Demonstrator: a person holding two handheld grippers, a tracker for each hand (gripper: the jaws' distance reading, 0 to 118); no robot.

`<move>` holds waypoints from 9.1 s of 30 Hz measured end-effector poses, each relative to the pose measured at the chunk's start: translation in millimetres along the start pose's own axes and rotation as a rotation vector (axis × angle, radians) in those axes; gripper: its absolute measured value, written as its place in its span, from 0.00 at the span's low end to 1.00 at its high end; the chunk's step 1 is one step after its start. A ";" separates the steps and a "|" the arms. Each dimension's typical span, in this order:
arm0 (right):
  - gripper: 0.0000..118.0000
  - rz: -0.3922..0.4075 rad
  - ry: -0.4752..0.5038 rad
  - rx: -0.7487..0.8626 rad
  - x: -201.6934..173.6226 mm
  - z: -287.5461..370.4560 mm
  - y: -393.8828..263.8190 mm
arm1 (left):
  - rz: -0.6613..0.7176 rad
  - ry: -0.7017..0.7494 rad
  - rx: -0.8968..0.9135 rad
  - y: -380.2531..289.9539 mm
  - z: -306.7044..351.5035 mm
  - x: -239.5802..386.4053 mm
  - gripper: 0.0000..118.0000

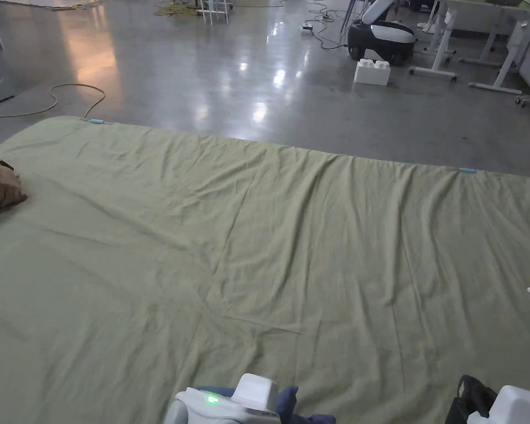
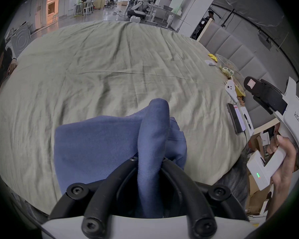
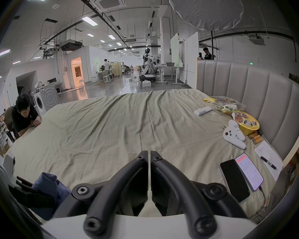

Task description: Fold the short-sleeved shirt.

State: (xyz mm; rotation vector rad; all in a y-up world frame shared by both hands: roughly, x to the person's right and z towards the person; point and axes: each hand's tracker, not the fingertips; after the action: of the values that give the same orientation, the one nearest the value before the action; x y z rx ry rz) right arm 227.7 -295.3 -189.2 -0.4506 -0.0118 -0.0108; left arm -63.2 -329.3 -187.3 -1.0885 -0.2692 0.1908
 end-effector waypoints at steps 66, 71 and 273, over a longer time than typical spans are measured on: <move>0.02 0.073 0.016 0.384 -70.0 29.7 85.6 | -0.112 0.484 0.932 44.5 130.9 -77.9 0.13; 0.02 0.073 0.021 0.360 -64.8 24.7 84.2 | -0.068 0.479 0.922 44.9 132.8 -94.9 0.13; 0.95 0.084 0.052 0.322 -86.8 -6.4 79.8 | -0.060 0.450 0.914 60.9 112.0 -84.5 0.88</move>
State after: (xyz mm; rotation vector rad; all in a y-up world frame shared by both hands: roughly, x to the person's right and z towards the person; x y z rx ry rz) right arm 142.0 -225.5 -230.9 -0.1289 0.0555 0.0610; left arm -179.3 -231.0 -203.0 -0.1948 0.1905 -0.0009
